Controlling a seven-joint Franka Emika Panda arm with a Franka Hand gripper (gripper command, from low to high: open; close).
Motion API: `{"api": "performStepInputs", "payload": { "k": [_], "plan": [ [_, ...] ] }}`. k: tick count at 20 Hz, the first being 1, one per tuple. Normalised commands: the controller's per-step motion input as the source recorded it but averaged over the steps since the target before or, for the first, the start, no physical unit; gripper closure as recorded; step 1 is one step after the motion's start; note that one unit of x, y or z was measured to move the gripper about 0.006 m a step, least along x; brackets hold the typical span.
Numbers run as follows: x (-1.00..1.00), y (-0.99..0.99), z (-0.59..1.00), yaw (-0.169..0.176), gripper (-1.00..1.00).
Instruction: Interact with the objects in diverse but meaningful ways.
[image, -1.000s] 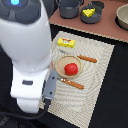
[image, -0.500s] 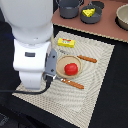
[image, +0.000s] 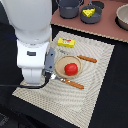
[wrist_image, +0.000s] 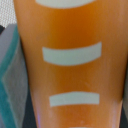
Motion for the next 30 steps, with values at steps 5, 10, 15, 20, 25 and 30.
{"api": "performStepInputs", "payload": {
  "k": [5,10,15,20,25,30],
  "plan": [
    [-0.90,0.55,0.00,0.001,1.00],
    [-0.82,0.63,0.00,0.019,1.00],
    [-0.71,0.69,0.00,0.024,1.00],
    [-0.53,0.59,-0.06,0.017,1.00],
    [-0.21,0.24,-0.16,0.006,1.00],
    [-0.27,0.01,-0.32,0.003,1.00]
  ]
}}
